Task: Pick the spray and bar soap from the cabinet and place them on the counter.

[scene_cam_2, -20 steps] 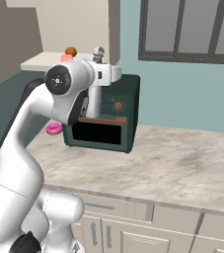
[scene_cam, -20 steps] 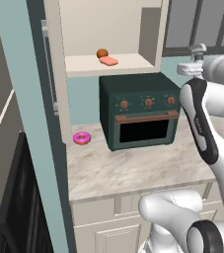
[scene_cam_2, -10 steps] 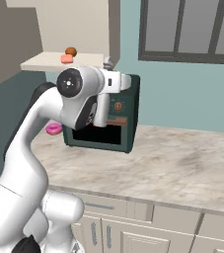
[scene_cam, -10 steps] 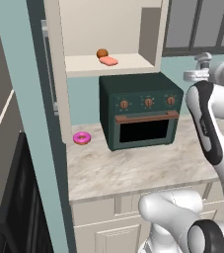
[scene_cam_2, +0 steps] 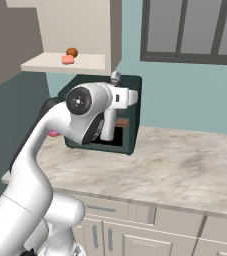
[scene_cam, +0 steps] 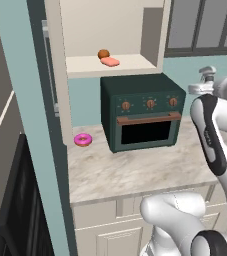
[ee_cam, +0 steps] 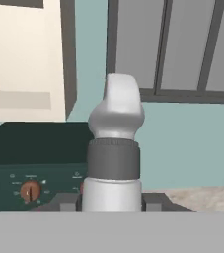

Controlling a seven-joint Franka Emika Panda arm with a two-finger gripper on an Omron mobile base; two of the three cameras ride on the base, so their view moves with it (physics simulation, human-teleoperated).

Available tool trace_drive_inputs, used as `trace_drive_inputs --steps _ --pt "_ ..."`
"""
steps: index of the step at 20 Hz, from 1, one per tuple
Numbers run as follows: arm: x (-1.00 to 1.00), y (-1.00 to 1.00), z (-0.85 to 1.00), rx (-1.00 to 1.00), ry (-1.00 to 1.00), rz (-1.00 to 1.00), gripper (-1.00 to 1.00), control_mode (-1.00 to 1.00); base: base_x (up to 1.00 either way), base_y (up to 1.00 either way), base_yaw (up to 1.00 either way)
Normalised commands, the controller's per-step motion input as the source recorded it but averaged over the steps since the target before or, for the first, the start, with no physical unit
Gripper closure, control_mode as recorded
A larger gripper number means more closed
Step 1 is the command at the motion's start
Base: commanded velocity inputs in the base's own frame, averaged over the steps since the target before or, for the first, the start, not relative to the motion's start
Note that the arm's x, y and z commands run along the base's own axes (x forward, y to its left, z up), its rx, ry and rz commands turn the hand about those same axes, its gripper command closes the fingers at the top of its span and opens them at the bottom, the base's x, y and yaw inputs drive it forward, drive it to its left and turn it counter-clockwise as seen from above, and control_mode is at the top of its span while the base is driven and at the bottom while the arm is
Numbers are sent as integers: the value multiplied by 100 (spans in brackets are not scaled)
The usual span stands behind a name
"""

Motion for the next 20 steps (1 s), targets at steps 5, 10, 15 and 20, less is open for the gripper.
trace_drive_inputs --steps 5,10,15,20 --pt "0 -24 -41 -1 -3 -1 100 -100 0 0 0" --pt "0 -24 -25 -1 -5 0 100 -100 0 0 0" --pt "0 -37 -17 -2 -8 0 100 -100 0 0 0" --pt "0 -34 -13 -1 -2 0 100 -100 0 0 0"
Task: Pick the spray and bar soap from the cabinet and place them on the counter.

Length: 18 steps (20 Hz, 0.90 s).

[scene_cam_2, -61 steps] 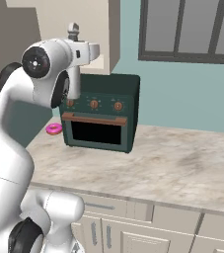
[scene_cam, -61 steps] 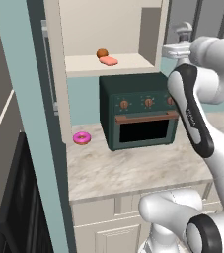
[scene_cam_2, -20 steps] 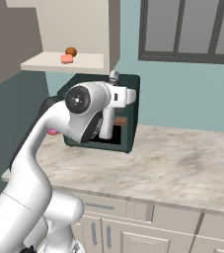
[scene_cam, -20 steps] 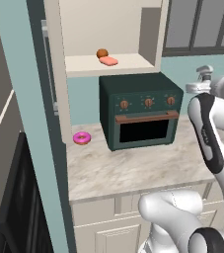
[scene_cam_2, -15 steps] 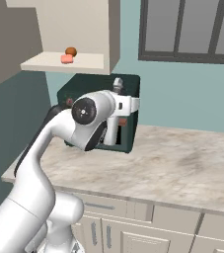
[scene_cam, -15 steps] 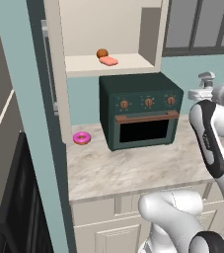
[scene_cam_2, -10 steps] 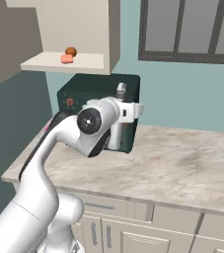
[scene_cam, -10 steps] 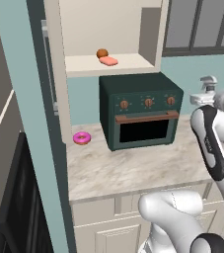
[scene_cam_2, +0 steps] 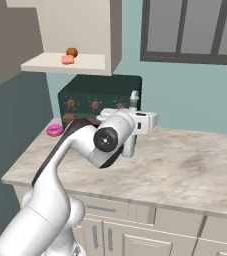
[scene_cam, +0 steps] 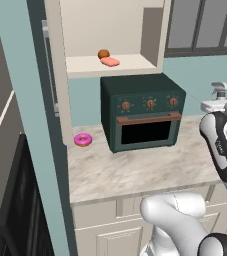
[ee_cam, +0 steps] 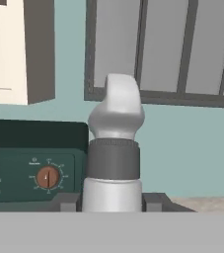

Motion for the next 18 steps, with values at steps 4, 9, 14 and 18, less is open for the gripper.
trace_drive_inputs --steps 4,9,14,18 --pt "5 -35 -17 0 0 0 100 -100 0 0 0" --pt "5 -34 -18 0 0 0 100 -100 0 0 0" --pt "14 -14 -32 0 -3 0 100 -100 0 0 0" --pt "13 -1 -34 0 -11 0 100 -100 0 0 0"
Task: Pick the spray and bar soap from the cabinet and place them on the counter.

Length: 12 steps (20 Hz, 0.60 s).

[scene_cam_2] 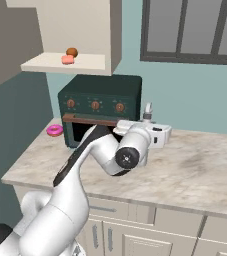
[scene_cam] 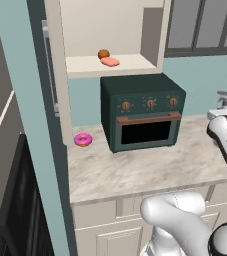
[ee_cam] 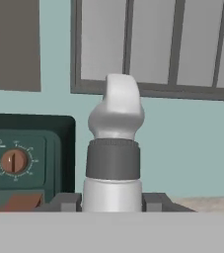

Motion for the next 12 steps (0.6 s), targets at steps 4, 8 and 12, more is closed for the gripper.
trace_drive_inputs --steps 4,8,12 --pt "9 -1 -32 0 -13 0 100 -100 0 0 0" --pt "8 -5 -19 0 -11 0 100 -100 0 0 0" --pt "7 -9 -15 0 -5 0 100 -100 0 0 0"
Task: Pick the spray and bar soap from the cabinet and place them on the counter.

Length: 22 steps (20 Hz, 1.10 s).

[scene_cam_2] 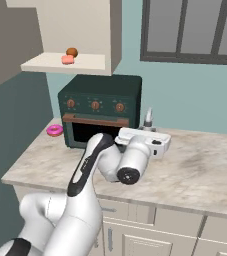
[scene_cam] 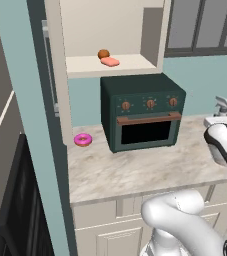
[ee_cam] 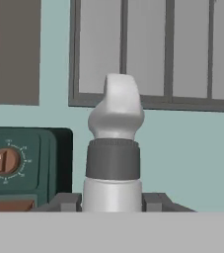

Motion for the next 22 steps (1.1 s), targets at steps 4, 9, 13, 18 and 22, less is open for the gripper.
trace_drive_inputs --steps 4,9,13,18,22 --pt "10 -9 -20 0 -3 0 100 -100 0 0 0" --pt "11 -10 -22 0 -1 0 100 -100 0 0 0" --pt "10 -6 -24 0 0 0 100 -100 0 0 0" --pt "6 -4 -22 0 0 0 100 -100 0 0 0" --pt "4 -3 -24 0 0 0 100 -100 0 0 0"
